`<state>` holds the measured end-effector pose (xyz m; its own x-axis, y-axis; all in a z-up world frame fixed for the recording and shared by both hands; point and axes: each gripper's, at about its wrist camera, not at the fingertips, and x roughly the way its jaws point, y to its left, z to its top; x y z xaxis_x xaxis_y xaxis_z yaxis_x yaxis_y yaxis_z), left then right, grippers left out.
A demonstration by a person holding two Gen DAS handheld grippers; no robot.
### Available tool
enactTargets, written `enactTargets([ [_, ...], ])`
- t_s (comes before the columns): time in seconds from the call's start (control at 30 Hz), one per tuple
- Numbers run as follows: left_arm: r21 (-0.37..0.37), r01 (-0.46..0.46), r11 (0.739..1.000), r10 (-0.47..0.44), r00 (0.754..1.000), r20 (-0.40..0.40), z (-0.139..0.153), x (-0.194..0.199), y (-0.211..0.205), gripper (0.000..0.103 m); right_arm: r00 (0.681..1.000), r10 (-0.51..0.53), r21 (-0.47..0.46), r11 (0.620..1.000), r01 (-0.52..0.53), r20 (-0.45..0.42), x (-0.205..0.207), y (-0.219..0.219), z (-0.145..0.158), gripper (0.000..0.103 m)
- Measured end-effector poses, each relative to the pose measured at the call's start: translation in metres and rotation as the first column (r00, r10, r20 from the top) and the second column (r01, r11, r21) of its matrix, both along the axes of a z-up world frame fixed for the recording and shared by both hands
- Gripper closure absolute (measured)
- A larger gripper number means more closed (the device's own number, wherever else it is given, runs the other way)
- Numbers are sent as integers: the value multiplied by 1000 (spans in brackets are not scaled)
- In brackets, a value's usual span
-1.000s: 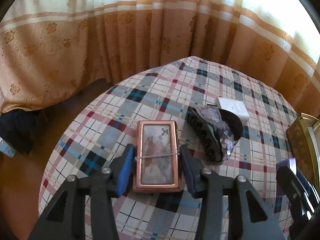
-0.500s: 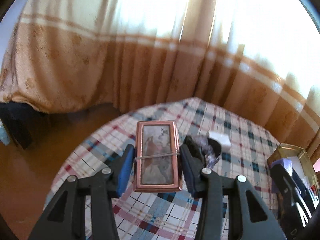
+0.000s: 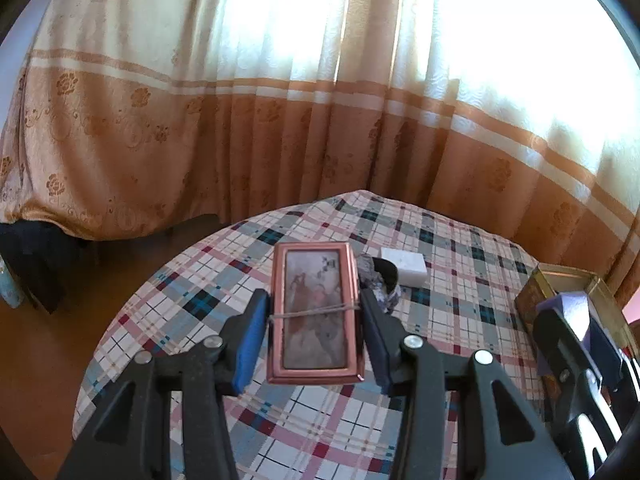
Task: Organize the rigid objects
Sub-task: 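Carry the purple block and copper frame toward the gold tin with both grippers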
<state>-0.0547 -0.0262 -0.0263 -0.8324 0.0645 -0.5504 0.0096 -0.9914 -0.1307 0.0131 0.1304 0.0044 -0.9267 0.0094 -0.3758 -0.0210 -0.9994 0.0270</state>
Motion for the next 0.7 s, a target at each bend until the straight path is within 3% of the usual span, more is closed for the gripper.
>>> enactTargets([
  [0.7, -81, 49, 995, -52, 998, -35, 7, 14, 26, 57, 995, -65, -30, 998, 63, -70, 20, 16, 8, 59],
])
